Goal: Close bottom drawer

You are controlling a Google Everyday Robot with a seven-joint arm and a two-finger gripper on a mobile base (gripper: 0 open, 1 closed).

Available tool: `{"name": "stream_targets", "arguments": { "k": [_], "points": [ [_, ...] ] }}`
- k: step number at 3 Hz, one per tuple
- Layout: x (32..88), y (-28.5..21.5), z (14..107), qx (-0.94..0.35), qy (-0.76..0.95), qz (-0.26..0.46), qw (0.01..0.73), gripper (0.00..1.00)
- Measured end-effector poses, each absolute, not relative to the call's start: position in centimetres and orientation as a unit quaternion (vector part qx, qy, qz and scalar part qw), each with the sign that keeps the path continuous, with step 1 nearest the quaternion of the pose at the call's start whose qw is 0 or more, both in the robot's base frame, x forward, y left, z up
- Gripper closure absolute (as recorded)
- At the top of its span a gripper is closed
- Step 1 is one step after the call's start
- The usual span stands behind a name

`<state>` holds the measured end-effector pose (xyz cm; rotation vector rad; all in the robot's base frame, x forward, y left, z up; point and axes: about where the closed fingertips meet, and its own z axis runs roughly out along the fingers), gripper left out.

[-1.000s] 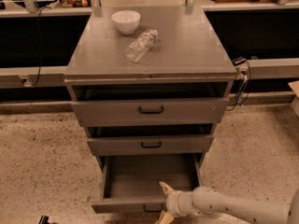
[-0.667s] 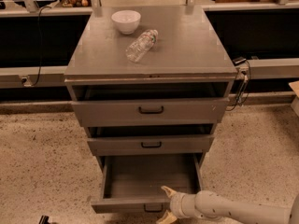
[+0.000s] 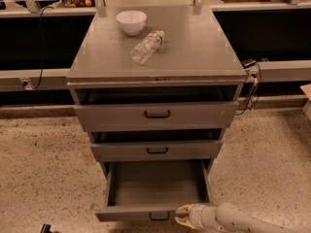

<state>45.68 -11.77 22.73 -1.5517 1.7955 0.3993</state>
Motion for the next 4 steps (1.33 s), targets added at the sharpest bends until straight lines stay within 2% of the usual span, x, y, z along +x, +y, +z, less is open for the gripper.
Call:
{"name": "stream_targets", "arguments": {
  "k": [1,2,4],
  "points": [
    [46.0,-11.8,22.7,-0.601,0.696,0.154,0.360,0.87],
    [46.5,-12.3,20.6,-0.611,0.688,0.142,0.363,1.00],
    [46.6,-14.4,18.4,-0.626,0.683,0.116,0.358,1.00]
  ]
}}
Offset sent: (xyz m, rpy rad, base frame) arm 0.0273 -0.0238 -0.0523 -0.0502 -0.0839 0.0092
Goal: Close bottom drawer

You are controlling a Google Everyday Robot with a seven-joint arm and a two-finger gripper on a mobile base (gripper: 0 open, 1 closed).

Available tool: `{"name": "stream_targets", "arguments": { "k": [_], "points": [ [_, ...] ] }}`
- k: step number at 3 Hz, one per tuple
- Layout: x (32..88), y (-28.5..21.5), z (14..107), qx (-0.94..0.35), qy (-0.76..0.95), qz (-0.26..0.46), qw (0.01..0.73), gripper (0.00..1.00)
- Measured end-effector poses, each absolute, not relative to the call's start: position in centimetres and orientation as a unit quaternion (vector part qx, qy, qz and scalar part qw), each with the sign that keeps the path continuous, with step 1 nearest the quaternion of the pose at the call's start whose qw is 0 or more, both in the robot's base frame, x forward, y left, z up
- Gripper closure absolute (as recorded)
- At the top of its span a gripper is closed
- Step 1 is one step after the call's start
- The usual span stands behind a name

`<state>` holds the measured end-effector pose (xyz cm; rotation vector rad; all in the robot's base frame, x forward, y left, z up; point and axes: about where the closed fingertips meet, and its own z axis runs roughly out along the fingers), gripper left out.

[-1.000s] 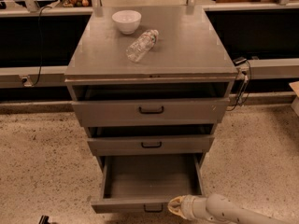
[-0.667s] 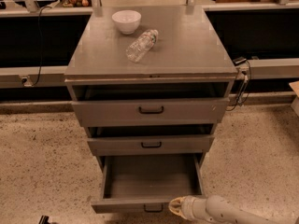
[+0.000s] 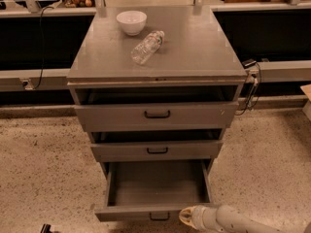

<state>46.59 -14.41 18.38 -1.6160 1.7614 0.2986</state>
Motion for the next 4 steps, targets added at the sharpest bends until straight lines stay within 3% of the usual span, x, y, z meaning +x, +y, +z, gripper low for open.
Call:
{"name": "stream_targets", "arguments": {
  "k": [1,2,4],
  "points": [
    [46.6,-14.7,16.6,-0.631,0.690,0.141,0.326,1.00],
    [48.9,-14.5,14.7,-0.597,0.703,0.171,0.346,1.00],
    [50.0,-14.5,13.9,-0.586,0.710,0.165,0.353,1.00]
  ]
}}
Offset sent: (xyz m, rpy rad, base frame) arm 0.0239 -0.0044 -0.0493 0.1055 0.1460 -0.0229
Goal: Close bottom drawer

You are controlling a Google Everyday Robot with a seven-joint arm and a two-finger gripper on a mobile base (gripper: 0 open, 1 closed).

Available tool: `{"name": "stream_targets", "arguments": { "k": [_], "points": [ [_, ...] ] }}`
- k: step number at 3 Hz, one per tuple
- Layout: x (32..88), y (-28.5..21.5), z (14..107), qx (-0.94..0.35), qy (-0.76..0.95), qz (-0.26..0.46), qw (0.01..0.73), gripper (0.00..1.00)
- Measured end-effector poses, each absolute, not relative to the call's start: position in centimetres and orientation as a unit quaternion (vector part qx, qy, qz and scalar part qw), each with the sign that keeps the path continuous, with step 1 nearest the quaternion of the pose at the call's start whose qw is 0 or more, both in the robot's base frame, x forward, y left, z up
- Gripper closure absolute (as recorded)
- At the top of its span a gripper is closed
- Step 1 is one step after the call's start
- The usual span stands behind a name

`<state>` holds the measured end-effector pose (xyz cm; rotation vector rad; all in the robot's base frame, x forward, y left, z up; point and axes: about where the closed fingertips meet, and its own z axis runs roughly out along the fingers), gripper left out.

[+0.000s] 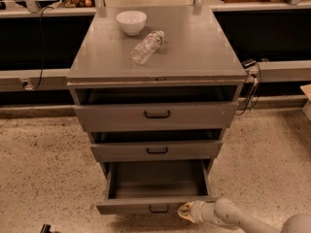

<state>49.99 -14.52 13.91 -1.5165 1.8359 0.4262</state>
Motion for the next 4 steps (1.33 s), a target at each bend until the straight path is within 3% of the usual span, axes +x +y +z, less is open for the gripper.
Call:
{"name": "stream_targets", "arguments": {
  "k": [4],
  "points": [
    [56.9,-14.7,13.4,-0.575,0.702,0.132,0.398,1.00]
  ]
}}
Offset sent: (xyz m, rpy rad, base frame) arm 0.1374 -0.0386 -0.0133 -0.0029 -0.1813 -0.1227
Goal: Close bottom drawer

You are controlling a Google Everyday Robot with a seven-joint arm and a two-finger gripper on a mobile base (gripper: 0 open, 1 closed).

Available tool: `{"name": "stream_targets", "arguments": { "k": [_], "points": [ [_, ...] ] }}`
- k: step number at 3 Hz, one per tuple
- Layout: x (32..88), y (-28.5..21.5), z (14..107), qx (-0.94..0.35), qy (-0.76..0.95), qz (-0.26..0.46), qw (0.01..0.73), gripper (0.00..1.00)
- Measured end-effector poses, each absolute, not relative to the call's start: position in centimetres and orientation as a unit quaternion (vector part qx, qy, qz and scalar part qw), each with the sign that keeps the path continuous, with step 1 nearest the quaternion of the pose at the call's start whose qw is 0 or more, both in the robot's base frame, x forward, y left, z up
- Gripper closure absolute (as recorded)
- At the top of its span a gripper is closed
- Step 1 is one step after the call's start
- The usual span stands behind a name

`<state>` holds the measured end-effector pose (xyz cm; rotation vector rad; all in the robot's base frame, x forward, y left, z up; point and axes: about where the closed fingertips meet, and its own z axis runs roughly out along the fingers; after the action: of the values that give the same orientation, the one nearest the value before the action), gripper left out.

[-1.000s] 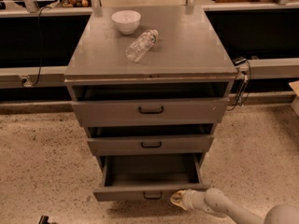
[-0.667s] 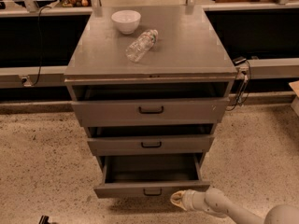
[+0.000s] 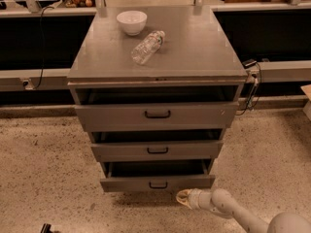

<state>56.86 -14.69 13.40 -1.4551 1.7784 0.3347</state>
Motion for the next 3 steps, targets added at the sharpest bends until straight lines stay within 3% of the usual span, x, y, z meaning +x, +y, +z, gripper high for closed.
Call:
{"name": "stream_targets", "arguments": {
  "k": [3],
  "points": [
    [63.3,-11.3,12.1,-0.598,0.671,0.118,0.422,1.00]
  ]
}}
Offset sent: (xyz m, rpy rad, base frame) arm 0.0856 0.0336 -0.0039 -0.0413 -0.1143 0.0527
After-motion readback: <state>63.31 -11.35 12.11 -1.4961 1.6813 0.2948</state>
